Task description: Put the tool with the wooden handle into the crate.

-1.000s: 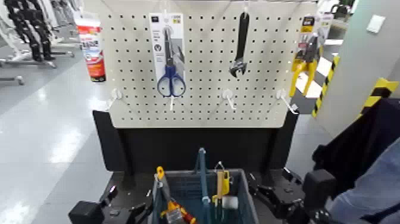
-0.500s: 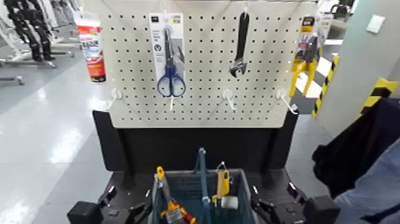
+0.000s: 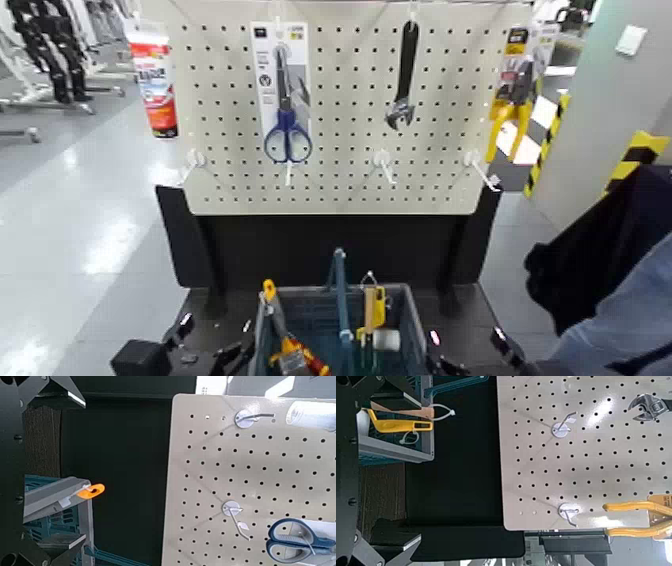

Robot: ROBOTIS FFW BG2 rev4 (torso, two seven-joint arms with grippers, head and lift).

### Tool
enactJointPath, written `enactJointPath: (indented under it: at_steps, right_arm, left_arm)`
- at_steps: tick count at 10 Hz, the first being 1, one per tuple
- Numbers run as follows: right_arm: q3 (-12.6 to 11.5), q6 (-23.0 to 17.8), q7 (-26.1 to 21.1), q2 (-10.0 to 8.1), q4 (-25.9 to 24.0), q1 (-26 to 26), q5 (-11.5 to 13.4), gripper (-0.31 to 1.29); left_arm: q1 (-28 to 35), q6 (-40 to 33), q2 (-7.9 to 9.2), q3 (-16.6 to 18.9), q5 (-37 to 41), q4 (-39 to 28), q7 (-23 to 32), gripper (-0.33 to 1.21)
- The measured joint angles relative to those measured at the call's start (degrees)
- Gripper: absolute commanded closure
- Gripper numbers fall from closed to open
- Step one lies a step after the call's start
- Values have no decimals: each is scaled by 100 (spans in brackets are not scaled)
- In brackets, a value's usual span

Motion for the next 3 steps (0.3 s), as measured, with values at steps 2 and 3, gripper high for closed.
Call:
enactJointPath:
  at_steps: [2,3]
  right_arm:
    - [3,-109,-68,40,35,67,50,14]
    - [3,-132,-74,50,41,76,64,14]
  left_arm:
    - [7,0,0,0,0,0,0,13]
    - [9,-1,0,0,0,-4,1,13]
